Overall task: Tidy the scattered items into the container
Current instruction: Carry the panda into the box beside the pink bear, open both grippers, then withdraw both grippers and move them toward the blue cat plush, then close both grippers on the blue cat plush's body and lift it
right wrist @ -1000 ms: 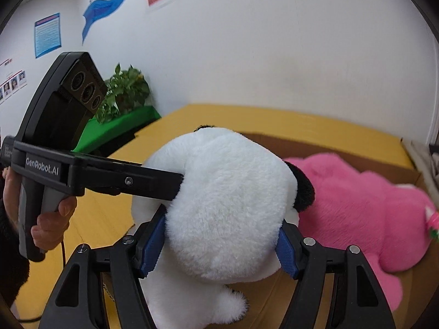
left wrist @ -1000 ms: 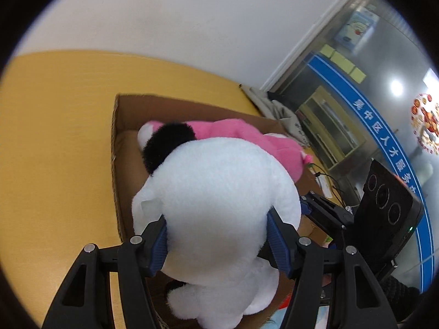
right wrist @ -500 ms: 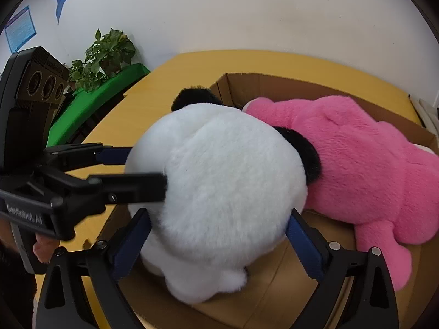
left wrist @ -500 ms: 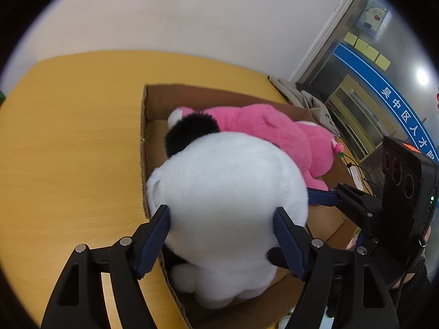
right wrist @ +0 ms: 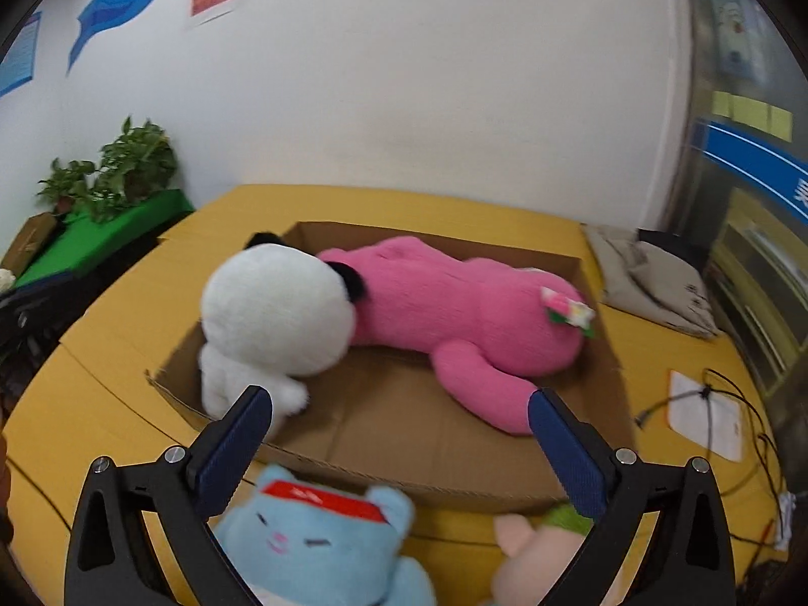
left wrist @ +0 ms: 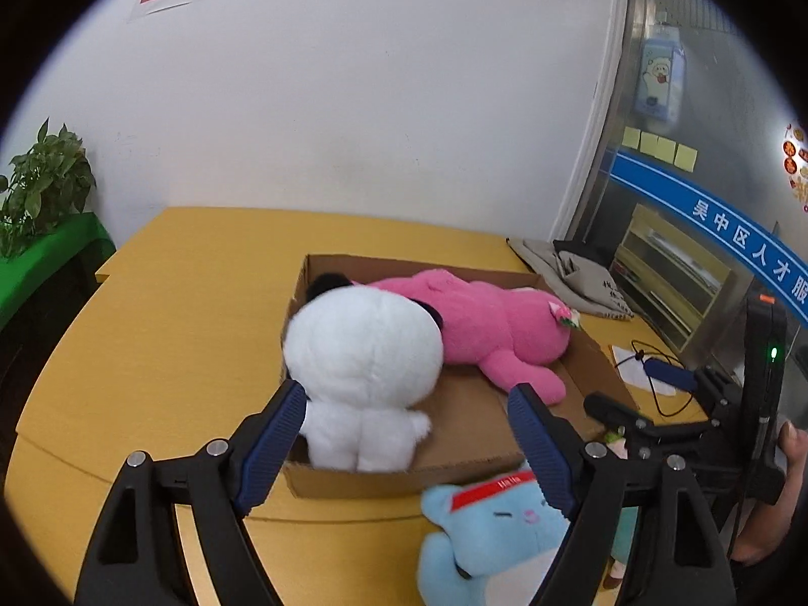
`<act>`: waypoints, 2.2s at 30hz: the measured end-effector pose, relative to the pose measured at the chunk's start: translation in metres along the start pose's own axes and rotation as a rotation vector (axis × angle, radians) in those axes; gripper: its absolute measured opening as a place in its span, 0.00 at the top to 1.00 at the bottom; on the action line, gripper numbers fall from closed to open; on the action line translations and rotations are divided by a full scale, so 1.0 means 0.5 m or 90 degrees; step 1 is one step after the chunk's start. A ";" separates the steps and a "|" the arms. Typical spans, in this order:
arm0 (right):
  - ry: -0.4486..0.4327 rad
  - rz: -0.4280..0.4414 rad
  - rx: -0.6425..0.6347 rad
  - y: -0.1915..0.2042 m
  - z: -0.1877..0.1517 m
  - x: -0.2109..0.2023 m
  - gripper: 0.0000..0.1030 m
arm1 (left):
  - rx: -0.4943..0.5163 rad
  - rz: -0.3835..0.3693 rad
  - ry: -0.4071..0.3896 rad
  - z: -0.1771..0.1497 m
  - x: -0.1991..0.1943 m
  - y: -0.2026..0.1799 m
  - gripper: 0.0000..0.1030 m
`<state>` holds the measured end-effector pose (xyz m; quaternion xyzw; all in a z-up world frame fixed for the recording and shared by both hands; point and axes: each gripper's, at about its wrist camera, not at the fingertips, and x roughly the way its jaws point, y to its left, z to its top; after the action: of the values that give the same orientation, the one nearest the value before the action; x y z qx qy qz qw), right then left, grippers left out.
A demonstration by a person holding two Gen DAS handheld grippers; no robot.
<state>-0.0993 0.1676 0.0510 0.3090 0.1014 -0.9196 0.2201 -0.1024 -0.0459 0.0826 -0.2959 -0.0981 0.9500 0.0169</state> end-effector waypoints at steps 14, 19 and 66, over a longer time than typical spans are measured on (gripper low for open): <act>-0.006 -0.012 -0.015 -0.017 -0.043 -0.077 0.00 | 0.049 -0.010 0.015 -0.055 -0.030 -0.113 0.20; -0.007 -0.017 -0.008 -0.024 -0.050 -0.083 0.00 | 0.049 -0.011 0.015 -0.058 -0.031 -0.119 0.20; 0.053 0.176 -0.036 0.005 -0.240 -0.094 0.00 | -0.022 -0.152 0.234 -0.161 0.151 -0.074 0.20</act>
<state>-0.0019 0.2200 -0.0150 0.3518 0.0928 -0.8637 0.3488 -0.1199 0.0115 -0.0171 -0.4506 -0.1437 0.8696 0.1419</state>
